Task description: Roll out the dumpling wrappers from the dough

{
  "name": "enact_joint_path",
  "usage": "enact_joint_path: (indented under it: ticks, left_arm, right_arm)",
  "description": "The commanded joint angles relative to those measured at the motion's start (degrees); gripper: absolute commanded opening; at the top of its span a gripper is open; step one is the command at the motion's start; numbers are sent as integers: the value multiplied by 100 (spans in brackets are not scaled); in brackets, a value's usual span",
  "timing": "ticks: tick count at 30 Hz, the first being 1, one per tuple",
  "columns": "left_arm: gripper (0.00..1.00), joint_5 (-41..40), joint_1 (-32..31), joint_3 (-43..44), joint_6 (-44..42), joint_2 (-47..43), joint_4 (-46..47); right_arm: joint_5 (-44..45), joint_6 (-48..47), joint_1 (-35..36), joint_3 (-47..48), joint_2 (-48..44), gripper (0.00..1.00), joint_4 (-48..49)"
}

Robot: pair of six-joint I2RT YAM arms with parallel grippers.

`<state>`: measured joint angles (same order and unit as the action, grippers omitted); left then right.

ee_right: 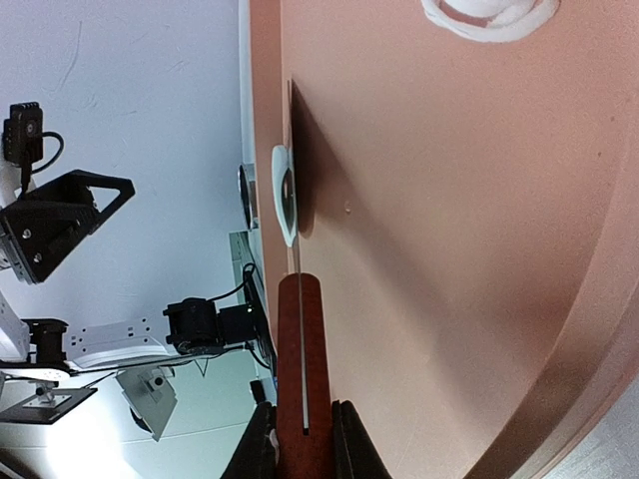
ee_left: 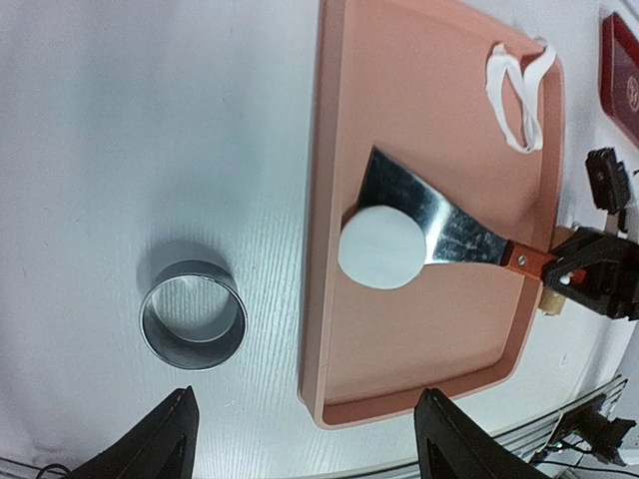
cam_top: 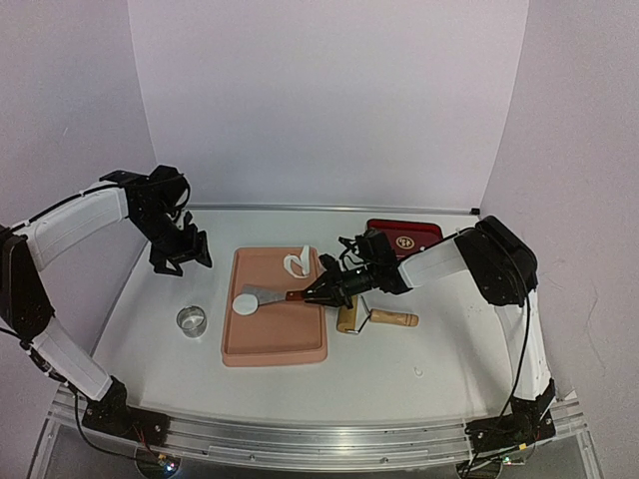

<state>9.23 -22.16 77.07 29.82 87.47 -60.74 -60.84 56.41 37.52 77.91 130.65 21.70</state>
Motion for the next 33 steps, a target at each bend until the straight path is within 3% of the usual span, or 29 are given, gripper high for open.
enact_joint_path:
  ticks: [1,33]
  left_arm:
    - [76,-39,249,314,-41,-282,-194]
    - [76,177,273,228,392,-564,158]
  right_arm:
    - [171,321,-13,-185,395,0,-340]
    - [-589,1824,-139,-182,475,0,1057]
